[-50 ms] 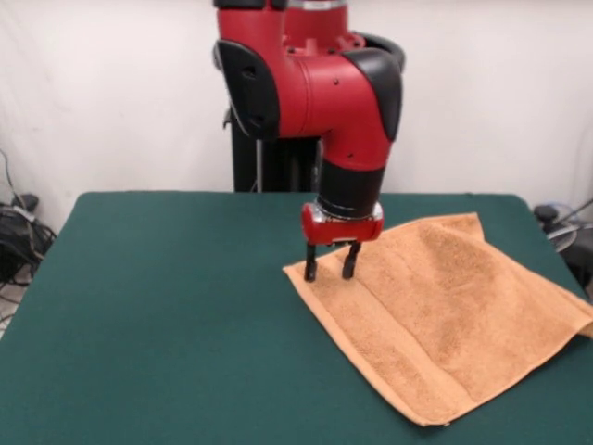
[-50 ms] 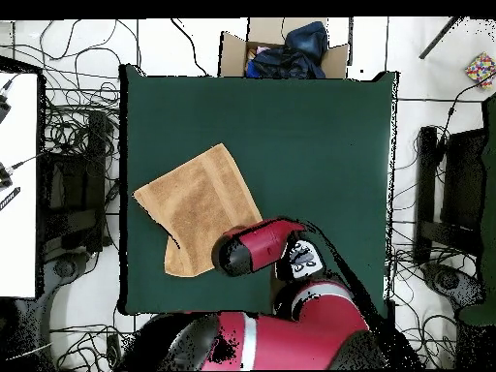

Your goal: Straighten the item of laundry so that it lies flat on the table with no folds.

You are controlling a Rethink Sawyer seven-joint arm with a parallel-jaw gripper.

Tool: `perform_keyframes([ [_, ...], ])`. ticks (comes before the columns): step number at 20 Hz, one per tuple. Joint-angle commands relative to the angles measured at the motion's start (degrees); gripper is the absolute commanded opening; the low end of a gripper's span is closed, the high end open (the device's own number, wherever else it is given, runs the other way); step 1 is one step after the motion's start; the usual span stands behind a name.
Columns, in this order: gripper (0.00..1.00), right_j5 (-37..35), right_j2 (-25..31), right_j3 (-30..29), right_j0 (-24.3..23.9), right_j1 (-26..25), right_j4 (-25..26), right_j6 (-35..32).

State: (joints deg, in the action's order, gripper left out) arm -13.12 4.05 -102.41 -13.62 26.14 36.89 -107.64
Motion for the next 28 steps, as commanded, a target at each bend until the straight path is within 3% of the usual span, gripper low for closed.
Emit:
perform_keyframes([
  [1, 1.0, 2.97, -0.35, 5.49, 1.35, -9.07, -2.49, -9.03],
  [2, 1.0, 3.24, 0.08, 5.19, 0.73, -8.99, -2.72, -8.52],
  [3, 0.0, 3.5, 0.51, 4.9, 0.11, -8.9, -2.95, -8.0],
  [9, 0.0, -0.65, 2.4, 4.11, -1.66, -8.15, -4.57, -5.4],
  [18, 0.0, -1.32, 3.63, 3.12, -3.46, -7.81, -5.82, -3.47],
  [28, 0.0, -10.13, 9.79, 7.25, -11.82, -6.46, -4.11, 7.33],
])
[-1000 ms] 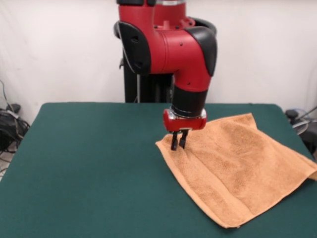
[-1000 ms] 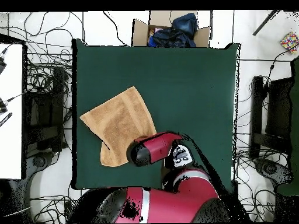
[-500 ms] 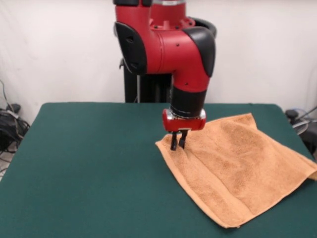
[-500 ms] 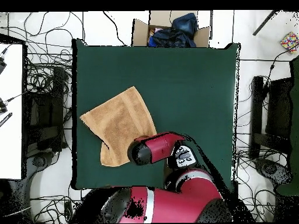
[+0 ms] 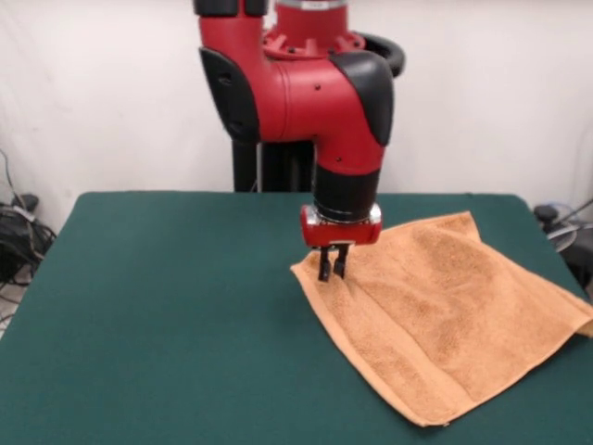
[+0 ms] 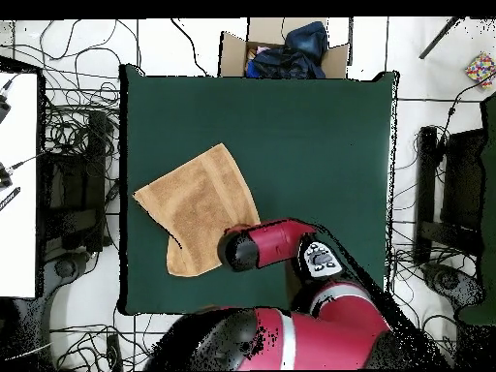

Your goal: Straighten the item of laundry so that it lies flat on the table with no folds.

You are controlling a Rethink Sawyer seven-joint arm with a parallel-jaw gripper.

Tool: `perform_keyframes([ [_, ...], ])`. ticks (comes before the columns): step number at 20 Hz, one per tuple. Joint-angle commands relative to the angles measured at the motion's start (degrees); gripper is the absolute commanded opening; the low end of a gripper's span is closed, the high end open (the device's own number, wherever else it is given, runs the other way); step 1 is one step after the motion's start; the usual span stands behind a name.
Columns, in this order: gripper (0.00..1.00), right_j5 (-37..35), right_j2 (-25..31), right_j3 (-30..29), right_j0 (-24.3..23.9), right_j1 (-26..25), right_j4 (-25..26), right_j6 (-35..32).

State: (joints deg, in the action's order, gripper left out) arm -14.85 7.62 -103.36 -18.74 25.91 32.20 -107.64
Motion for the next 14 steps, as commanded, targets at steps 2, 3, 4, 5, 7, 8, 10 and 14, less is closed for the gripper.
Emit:
perform_keyframes([
  [2, 0.0, -10.69, 7.39, 9.0, -7.95, -5.39, 1.03, 8.89],
  [3, 0.0, -11.86, 7.99, 9.43, -8.56, -5.04, 1.24, 9.67],
  [4, 0.0, -12.76, 8.51, 9.82, -9.02, -4.83, 1.52, 10.11],
  [5, 0.0, -13.66, 9.03, 10.21, -9.48, -4.61, 1.79, 10.56],
  [7, 0.0, -14.96, 9.82, 10.71, -10.17, -4.15, 2.44, 10.96],
  [8, 0.0, -15.38, 10.15, 10.81, -10.43, -4.01, 2.76, 10.93],
  [10, 0.0, -16.05, 10.71, 10.96, -10.8, -3.66, 3.4, 10.8],
  [14, 0.0, -17.43, 11.48, 11.63, -11.22, -3.27, 4.26, 10.64],
])
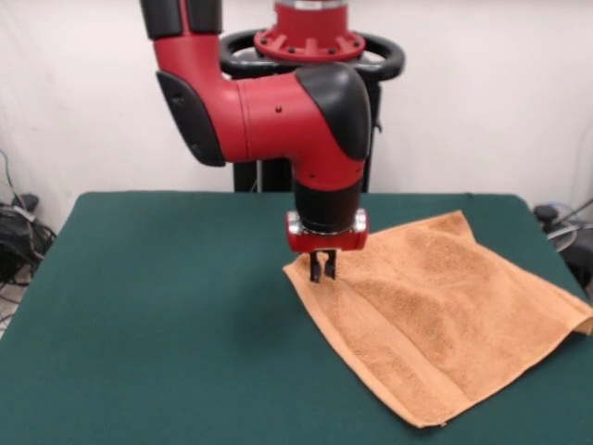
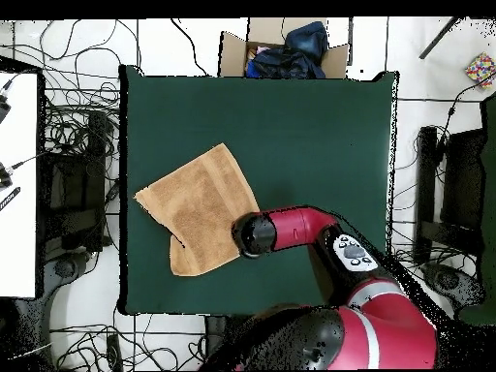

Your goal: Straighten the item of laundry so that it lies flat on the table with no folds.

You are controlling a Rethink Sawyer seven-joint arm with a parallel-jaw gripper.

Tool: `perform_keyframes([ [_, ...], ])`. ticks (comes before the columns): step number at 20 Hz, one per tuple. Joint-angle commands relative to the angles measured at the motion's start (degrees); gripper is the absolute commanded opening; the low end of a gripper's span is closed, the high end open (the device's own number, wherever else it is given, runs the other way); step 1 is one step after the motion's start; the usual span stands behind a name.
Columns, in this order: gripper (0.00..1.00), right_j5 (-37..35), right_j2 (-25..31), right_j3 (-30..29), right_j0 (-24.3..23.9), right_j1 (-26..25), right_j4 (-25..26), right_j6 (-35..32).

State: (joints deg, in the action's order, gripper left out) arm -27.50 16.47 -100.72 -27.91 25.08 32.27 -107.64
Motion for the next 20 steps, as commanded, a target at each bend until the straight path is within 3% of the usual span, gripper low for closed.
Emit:
perform_keyframes([
  [1, 0.0, -4.98, 2.79, 9.03, -2.28, -2.34, 4.37, 10.68],
  [20, 0.0, -12.75, 8.13, 13.29, -7.62, -1.89, 7.14, 16.84],
])
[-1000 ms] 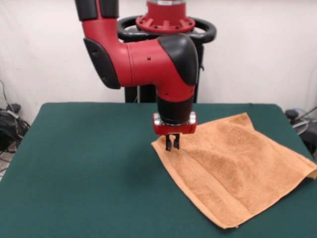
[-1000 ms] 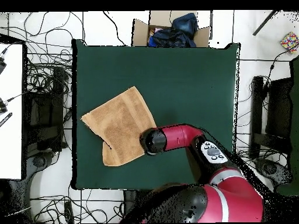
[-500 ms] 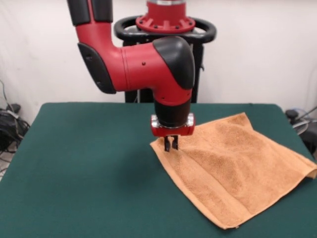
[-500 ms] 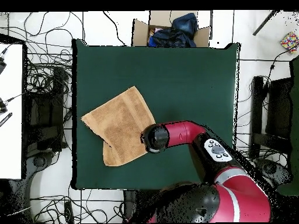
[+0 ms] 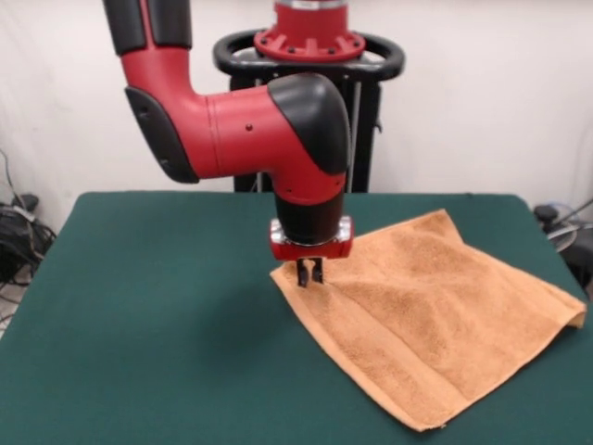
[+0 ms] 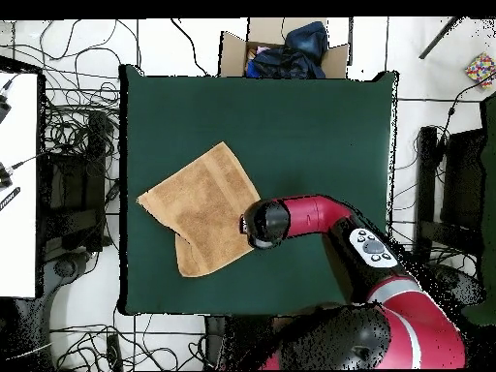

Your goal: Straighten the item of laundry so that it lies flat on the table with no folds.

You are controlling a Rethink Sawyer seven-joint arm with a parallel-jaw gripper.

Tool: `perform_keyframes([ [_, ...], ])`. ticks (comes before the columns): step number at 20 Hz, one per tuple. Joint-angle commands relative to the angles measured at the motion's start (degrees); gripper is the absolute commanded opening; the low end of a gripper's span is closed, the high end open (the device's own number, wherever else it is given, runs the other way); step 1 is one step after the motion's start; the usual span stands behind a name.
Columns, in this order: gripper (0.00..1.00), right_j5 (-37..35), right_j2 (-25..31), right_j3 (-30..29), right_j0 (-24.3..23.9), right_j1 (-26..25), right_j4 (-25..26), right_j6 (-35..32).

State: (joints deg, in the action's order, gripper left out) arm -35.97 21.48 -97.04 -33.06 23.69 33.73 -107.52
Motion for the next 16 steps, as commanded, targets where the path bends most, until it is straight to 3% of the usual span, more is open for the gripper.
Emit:
perform_keyframes([
  [1, 0.0, -4.72, 3.41, 9.95, -2.69, -0.55, 5.81, 17.13],
  [16, 0.0, -9.33, 6.29, 15.4, -4.55, -2.02, 6.81, 22.62],
])
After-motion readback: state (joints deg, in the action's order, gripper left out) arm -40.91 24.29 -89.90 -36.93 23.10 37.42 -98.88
